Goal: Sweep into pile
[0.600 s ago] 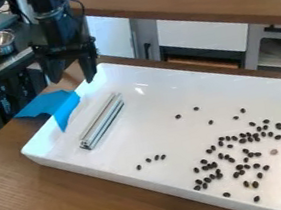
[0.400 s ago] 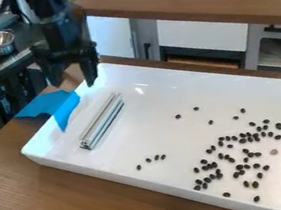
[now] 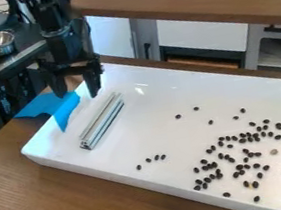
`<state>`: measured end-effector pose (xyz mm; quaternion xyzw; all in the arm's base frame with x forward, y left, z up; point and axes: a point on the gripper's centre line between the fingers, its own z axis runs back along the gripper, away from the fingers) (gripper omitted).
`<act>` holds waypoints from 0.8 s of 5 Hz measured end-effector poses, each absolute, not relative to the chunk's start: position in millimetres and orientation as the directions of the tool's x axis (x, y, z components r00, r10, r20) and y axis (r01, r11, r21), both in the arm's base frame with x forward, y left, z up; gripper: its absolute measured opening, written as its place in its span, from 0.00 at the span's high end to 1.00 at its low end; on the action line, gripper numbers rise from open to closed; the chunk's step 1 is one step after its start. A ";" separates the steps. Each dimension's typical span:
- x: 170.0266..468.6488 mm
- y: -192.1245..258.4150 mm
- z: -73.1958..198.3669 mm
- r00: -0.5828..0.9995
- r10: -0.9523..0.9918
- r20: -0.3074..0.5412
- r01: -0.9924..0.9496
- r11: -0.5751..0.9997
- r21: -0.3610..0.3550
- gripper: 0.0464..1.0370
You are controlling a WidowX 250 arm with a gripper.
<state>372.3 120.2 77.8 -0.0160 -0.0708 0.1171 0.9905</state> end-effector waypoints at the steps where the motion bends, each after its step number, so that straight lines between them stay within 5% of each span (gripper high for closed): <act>1: 373.9 119.0 67.5 0.963 0.226 0.144 -0.220 0.974 -0.060 0.04; 4: 375.6 115.4 49.2 0.961 0.228 0.156 -0.217 0.973 -0.081 0.04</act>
